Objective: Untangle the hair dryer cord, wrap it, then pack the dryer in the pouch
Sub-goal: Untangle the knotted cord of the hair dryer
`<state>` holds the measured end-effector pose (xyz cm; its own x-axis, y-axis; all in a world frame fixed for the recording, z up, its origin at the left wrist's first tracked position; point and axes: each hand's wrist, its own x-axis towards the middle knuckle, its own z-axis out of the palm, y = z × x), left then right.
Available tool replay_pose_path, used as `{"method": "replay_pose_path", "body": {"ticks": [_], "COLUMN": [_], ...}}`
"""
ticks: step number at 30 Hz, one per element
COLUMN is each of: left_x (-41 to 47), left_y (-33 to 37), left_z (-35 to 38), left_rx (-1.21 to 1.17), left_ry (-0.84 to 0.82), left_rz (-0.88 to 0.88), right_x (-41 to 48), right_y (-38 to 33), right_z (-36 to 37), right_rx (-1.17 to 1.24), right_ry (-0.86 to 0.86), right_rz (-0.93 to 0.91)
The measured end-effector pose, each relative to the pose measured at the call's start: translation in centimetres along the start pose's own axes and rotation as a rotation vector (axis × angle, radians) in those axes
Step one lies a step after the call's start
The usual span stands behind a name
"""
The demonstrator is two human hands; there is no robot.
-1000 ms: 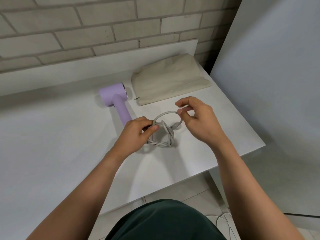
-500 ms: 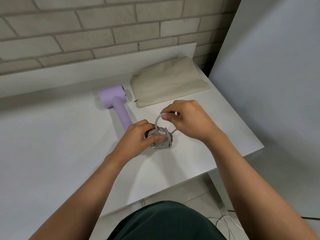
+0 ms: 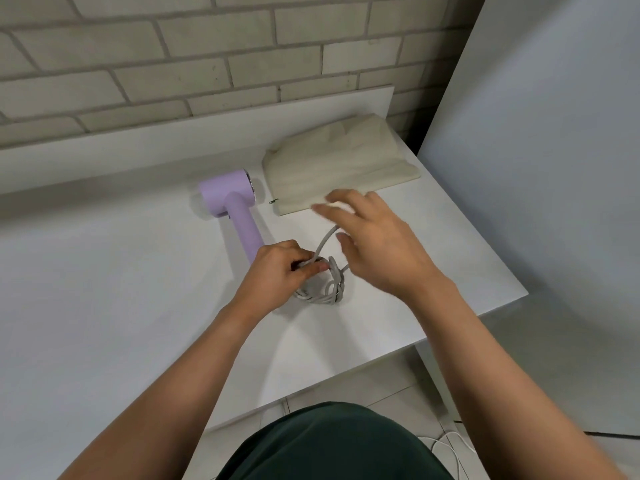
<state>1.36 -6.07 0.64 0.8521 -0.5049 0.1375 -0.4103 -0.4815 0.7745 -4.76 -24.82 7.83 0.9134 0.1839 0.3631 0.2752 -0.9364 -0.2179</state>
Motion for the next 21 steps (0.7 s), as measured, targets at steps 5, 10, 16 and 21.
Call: {"method": "replay_pose_path", "body": {"ticks": [5,10,16,21], "left_x": [0.1,-0.1,-0.1,0.1], "left_y": [0.0,-0.1,-0.5,-0.2], "left_z": [-0.3,-0.6,-0.9,-0.9], "left_rx": [0.011,0.023,0.034,0.037], "left_ry": [0.011,-0.025,-0.004,-0.060], "left_rz": [0.004,0.036,0.063,0.025], "right_x": [0.0,0.0,0.3,-0.2], "right_y": [-0.2,0.6,1.9,0.6], "right_z": [1.6,1.1,0.7,0.8], "right_rx": [-0.052,0.017,0.216,-0.072], "right_ry": [-0.046,-0.073,-0.027,0.035], "right_rz": [-0.137,0.009,0.210,0.076]}}
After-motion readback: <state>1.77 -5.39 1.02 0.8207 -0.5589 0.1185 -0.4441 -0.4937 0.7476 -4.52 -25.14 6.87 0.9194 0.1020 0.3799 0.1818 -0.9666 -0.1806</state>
